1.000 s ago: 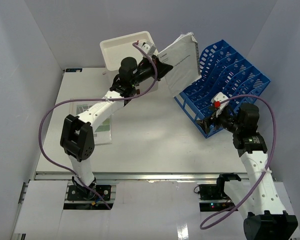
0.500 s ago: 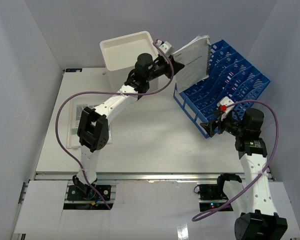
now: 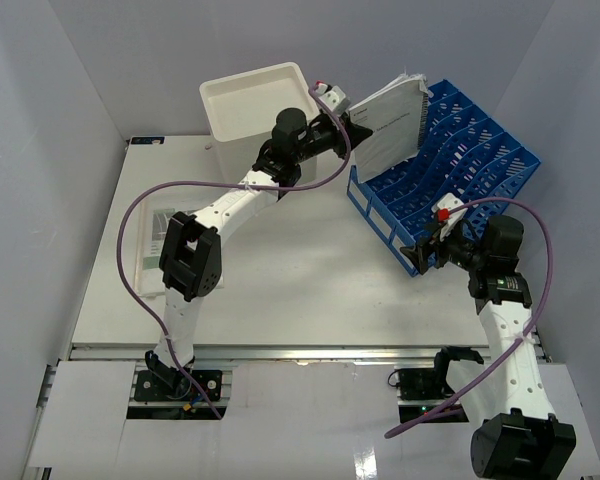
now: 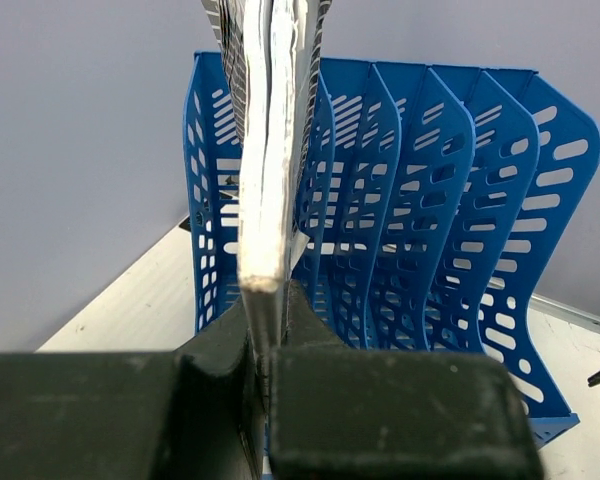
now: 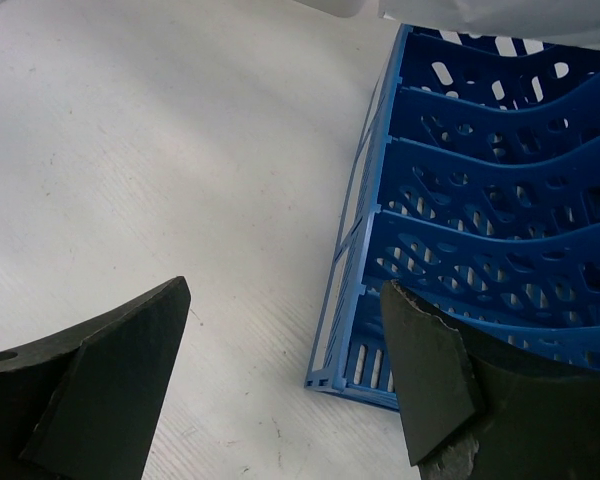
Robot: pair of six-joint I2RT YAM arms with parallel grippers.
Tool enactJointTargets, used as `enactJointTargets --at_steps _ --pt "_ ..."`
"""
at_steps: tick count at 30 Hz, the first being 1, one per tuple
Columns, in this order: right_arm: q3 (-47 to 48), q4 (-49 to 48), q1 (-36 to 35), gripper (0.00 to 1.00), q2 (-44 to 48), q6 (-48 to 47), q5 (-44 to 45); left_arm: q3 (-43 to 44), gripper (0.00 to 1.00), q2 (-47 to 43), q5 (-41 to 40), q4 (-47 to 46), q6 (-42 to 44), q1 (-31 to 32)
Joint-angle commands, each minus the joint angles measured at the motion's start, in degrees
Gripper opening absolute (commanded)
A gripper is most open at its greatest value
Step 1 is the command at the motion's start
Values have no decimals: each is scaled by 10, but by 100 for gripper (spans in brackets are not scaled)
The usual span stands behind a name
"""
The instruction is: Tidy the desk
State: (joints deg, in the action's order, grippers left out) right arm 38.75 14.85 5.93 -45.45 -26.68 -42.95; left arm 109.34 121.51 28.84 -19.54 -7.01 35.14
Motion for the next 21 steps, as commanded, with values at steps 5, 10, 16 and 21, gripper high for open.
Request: enactJointTargets --at_steps 5,10,16,21 --pt "-6 -26 4 82 -15 -14 8 18 0 -56 29 -42 34 28" --pt "-12 -34 9 82 -19 -15 9 -2 0 -63 37 -60 41 48" --pt "-14 -36 16 82 -22 -16 6 10 0 -60 45 -59 40 54" --pt "-15 -37 18 82 -20 -15 1 42 0 -38 46 -30 59 53"
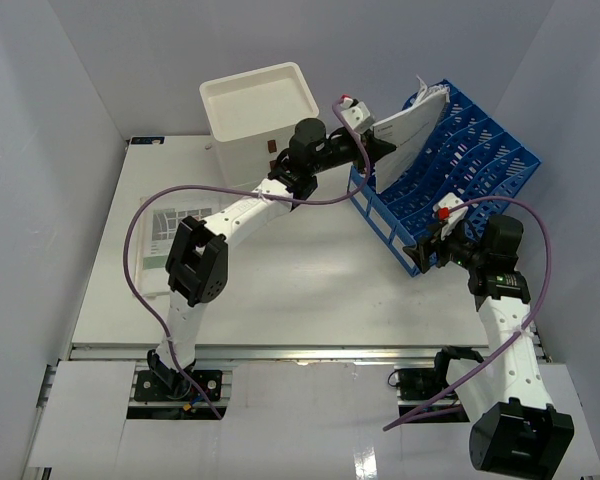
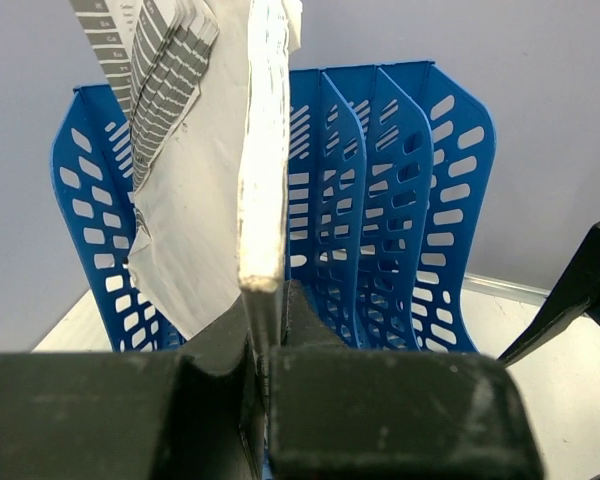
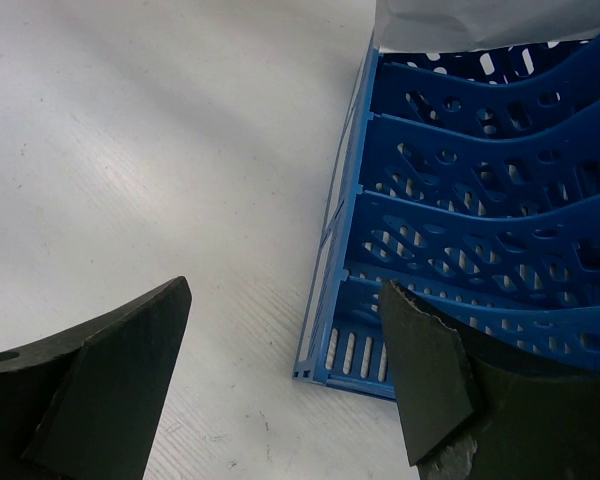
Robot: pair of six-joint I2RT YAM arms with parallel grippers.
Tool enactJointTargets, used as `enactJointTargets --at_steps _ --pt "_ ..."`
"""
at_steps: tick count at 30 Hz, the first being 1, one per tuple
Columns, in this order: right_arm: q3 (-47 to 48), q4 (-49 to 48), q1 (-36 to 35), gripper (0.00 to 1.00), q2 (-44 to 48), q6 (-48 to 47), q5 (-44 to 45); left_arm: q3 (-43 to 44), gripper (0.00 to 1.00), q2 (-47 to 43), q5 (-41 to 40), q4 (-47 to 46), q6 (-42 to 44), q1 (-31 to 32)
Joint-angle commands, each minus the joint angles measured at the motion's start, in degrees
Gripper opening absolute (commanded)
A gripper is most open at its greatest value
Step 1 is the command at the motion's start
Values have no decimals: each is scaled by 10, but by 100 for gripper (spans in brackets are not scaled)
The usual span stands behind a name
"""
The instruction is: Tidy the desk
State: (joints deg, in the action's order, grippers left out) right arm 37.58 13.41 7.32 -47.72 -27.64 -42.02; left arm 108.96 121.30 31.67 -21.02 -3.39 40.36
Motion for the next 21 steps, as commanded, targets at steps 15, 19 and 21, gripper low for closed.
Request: enactJointTargets --at_steps 15,19,21 --pt "-4 -23 5 83 12 2 -26 177 0 88 -21 18 -4 -40" --pt "-4 -24 5 83 14 4 -28 215 0 130 -18 18 -14 -44" --pt "-4 -24 5 83 14 5 -29 228 0 146 -19 13 -20 -44"
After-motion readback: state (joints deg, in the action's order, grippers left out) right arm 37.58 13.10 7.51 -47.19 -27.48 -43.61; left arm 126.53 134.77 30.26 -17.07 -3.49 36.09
